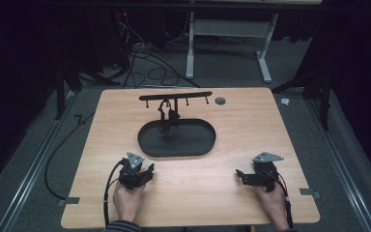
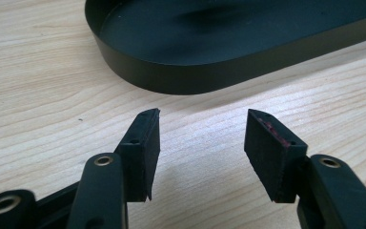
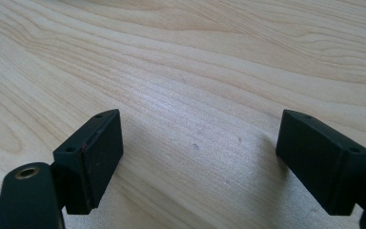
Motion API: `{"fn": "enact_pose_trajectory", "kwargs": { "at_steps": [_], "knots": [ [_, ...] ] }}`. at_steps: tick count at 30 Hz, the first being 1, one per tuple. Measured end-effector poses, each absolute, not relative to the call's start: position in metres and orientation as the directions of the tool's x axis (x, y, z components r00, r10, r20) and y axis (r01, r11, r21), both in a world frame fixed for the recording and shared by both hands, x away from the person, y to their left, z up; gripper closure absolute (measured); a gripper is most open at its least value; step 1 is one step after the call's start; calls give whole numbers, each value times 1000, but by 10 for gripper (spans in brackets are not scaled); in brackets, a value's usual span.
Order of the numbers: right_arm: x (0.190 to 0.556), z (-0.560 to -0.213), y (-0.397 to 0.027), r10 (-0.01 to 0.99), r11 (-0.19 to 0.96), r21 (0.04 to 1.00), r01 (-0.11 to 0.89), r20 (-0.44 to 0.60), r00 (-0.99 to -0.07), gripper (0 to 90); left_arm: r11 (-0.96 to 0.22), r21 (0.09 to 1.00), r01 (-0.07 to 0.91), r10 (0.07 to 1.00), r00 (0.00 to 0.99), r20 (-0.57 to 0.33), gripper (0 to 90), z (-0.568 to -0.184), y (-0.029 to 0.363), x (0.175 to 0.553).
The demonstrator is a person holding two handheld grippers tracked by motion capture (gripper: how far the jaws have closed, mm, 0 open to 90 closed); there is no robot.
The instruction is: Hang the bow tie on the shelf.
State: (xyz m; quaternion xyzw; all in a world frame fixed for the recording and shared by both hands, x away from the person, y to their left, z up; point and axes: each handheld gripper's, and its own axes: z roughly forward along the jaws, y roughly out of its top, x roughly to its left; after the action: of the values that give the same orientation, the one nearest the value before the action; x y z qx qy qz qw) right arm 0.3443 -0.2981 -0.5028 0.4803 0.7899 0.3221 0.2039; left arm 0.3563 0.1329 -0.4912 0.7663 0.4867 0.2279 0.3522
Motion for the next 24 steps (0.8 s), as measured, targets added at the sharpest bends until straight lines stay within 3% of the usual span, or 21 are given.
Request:
{"fn": "enact_pose_trajectory", "kwargs": {
  "at_steps": [24],
  "knots": [
    [344, -503, -298, 890, 330, 705, 628, -12, -455, 173, -269, 752, 602, 905, 425, -18, 411, -507, 131, 355]
  ]
}}
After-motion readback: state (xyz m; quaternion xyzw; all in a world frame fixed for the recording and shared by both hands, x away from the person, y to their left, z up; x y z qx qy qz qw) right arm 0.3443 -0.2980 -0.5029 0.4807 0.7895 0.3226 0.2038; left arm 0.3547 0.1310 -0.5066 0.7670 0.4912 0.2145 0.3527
